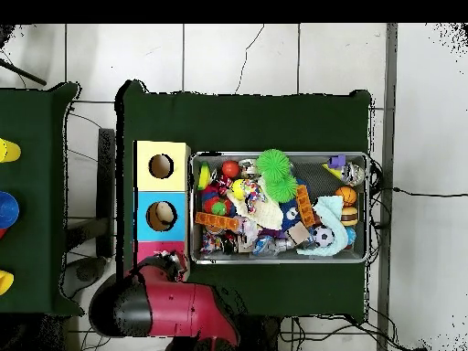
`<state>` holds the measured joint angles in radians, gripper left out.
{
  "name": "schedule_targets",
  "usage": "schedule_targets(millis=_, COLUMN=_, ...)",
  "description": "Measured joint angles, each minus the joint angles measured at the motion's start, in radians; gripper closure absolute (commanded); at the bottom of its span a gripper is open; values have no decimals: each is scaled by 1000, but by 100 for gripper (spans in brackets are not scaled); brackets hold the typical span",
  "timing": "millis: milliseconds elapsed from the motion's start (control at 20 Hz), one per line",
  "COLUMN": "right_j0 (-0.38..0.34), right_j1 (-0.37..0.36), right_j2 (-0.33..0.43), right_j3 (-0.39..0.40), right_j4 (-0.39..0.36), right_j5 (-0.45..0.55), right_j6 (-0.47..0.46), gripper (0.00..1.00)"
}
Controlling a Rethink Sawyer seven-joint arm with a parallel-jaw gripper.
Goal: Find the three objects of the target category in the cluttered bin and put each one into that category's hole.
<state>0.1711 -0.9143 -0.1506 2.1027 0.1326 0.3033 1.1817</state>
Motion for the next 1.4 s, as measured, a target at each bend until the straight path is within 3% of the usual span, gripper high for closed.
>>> schedule_targets(millis=550, right_j0=38, right_j1=52, right_j2=1, right_j3=48, right_j4=7, right_j5=-128, right_j6=0, gripper=100)
schedule_targets(millis=1000, right_j0=77, right_j1=77, right_j2=1, right_j3=48, right_j4=47, right_j5=-134, right_j6=0, gripper=100)
schedule_targets(millis=1400, right_j0=65, right_j1=78, right_j2=7, right_j3=48, right_j4=61, right_j5=-154, right_j6=0, gripper=100)
